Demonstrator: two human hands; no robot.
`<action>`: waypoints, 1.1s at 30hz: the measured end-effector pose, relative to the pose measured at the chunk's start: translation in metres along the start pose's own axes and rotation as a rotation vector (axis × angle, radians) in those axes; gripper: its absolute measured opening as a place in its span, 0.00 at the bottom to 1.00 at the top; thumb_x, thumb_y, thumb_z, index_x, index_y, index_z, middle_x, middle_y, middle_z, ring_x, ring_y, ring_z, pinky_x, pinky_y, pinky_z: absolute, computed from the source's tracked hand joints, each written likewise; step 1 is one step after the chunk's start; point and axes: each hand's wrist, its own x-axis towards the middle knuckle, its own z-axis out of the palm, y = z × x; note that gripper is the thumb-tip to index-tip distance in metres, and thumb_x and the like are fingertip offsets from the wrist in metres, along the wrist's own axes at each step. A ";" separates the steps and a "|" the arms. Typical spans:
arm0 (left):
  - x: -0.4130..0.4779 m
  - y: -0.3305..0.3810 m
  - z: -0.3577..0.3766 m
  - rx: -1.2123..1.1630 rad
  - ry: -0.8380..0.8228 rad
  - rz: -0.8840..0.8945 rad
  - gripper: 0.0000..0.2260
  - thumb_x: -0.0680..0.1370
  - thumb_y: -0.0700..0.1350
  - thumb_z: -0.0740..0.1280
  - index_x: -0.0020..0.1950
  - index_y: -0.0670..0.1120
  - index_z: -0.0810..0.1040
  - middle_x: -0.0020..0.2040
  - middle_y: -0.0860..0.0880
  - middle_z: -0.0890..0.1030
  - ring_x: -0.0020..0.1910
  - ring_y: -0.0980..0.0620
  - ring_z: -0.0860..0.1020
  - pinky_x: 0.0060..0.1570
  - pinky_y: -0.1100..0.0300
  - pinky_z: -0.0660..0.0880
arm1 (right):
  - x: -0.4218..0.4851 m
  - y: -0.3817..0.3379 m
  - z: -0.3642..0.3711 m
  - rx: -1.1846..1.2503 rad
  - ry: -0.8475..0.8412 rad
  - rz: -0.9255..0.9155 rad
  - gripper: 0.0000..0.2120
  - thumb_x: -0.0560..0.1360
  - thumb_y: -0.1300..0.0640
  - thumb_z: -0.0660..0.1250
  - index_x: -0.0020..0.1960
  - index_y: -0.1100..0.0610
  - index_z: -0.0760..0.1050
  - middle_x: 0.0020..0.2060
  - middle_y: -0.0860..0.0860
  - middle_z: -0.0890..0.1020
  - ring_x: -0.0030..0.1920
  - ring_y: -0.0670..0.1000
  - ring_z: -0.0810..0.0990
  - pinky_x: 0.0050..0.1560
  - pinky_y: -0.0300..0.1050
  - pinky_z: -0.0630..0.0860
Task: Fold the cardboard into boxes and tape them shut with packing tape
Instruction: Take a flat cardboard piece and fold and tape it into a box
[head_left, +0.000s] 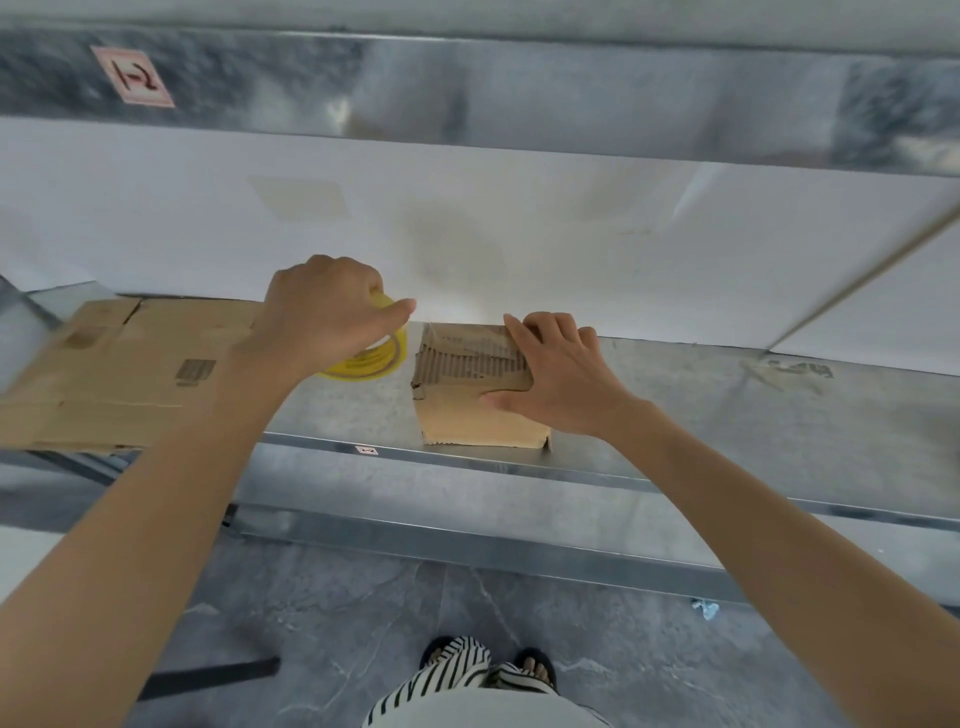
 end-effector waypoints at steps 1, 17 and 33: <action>-0.001 -0.002 0.002 0.008 -0.011 0.000 0.19 0.75 0.59 0.63 0.36 0.45 0.77 0.35 0.46 0.77 0.41 0.45 0.72 0.40 0.56 0.62 | 0.000 0.000 0.000 -0.004 -0.002 -0.002 0.42 0.70 0.29 0.59 0.74 0.53 0.54 0.65 0.51 0.64 0.66 0.53 0.60 0.64 0.52 0.60; -0.014 -0.017 0.066 -0.117 -0.132 -0.079 0.19 0.76 0.62 0.60 0.36 0.48 0.71 0.38 0.48 0.77 0.40 0.45 0.75 0.41 0.56 0.66 | -0.003 -0.003 -0.004 -0.037 -0.058 0.009 0.42 0.72 0.30 0.57 0.76 0.54 0.51 0.69 0.51 0.62 0.69 0.53 0.57 0.69 0.55 0.56; -0.039 -0.001 0.075 -0.291 -0.179 -0.180 0.16 0.78 0.55 0.58 0.37 0.45 0.73 0.34 0.48 0.76 0.36 0.46 0.74 0.36 0.57 0.65 | -0.018 -0.072 0.029 -0.104 0.203 0.134 0.34 0.63 0.36 0.70 0.61 0.56 0.75 0.53 0.54 0.78 0.55 0.58 0.76 0.61 0.62 0.69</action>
